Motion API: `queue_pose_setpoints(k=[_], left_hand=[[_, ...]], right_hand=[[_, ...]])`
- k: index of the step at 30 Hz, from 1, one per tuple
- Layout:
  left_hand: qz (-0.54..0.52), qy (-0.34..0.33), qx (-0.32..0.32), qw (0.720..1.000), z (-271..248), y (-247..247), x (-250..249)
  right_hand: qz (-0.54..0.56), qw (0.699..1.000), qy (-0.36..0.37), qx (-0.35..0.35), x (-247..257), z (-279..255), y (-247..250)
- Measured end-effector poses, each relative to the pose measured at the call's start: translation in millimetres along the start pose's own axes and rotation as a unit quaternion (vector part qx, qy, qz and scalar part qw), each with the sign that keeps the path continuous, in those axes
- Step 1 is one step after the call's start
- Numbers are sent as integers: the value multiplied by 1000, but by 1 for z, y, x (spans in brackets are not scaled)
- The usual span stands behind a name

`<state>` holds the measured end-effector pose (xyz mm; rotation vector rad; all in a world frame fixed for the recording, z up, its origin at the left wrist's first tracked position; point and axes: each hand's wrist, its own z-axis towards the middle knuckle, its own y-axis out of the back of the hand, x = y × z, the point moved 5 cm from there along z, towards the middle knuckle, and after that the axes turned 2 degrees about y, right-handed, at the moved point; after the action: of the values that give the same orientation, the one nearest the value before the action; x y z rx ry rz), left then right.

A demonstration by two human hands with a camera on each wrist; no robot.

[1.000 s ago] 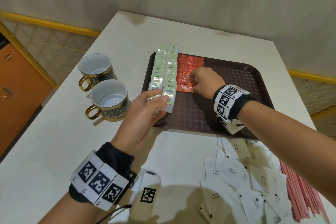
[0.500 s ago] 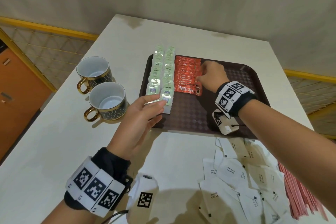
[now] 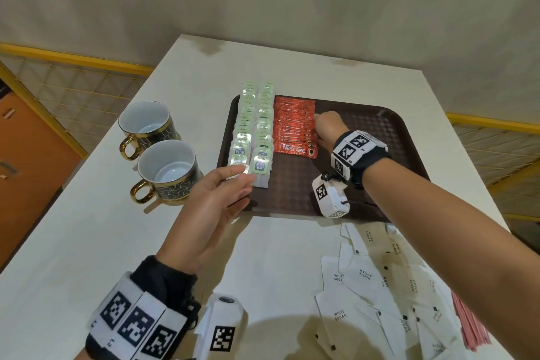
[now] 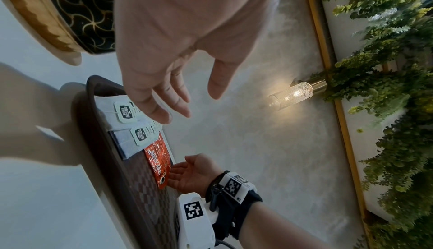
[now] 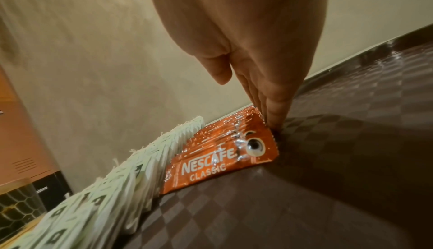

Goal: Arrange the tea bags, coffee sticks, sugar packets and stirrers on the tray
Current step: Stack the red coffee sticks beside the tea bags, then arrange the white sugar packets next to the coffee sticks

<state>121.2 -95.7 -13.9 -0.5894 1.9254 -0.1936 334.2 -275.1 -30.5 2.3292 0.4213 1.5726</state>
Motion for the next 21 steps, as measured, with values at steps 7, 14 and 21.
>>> queue_pose_setpoints(k=[7, 14, 21], left_hand=[[14, -9, -1, 1000, -6, -2, -2], [164, -47, 29, 985, -6, -18, -9], [582, -140, 220, 770, -28, -98, 14]], right_hand=[[11, 1000, 8, 23, 6, -12, 10], [103, 994, 30, -1, 4, -50, 82], [-247, 963, 102, 41, -33, -146, 162]])
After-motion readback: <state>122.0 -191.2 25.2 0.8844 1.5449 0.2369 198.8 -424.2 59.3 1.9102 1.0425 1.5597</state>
